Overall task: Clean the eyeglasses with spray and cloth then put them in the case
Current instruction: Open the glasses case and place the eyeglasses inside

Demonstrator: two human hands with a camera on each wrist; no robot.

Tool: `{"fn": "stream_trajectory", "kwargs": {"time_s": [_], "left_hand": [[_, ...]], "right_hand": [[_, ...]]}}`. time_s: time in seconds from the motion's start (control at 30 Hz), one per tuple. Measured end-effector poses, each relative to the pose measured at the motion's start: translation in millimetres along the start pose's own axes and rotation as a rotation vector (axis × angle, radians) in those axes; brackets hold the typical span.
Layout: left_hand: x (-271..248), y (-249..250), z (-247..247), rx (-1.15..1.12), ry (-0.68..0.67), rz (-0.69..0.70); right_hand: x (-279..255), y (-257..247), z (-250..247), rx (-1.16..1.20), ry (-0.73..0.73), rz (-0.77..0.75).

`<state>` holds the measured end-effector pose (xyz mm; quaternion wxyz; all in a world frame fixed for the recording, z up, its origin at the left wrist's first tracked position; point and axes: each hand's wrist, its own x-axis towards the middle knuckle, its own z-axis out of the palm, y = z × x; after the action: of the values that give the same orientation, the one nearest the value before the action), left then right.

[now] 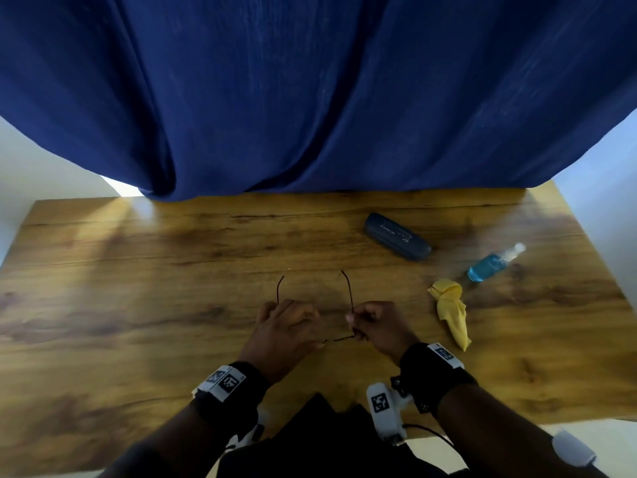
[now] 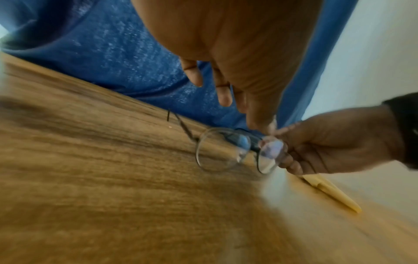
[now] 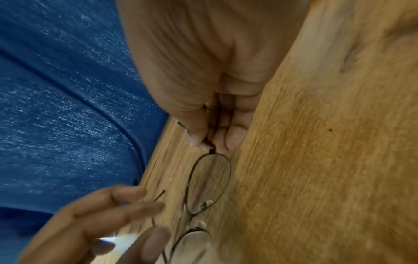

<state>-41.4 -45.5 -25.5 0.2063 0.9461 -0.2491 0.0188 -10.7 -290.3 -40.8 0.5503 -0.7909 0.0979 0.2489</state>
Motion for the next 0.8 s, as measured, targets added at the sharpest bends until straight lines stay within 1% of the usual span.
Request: {"fn": "stream_trajectory", "kwargs": {"time_s": [0.17,0.23,0.27,0.3,0.37,0.53,0.7,0.8], "left_hand": [[-7,-34,-14,-0.177,-0.023,-0.47],[-6,-45,-14,-0.332,-0.13,-0.607],[-5,-47,-14,-0.414,-0.204,-0.645],[-3,-48,-12,-0.464,-0.264,-0.656],[0,-49,-10,-0.494,-0.303,-0.655],[4,-50,-7,-0.545,-0.273,-0.722],[3,-50,-7,-0.46,-0.242,-0.725],[2,-48,-6,-0.448,-0.216,-0.742]], "right_hand": [[0,6,2,0.03,0.053,0.019],[0,8,2,0.069,0.075,0.048],[-1,8,3,0.085,0.082,0.058],[-1,8,4,0.099,0.085,0.067],[-2,7,6,0.122,0.086,0.084],[-3,3,6,0.199,0.067,0.12],[-2,4,-1,0.195,0.035,0.132],[1,9,-8,0.155,0.001,0.122]]}}
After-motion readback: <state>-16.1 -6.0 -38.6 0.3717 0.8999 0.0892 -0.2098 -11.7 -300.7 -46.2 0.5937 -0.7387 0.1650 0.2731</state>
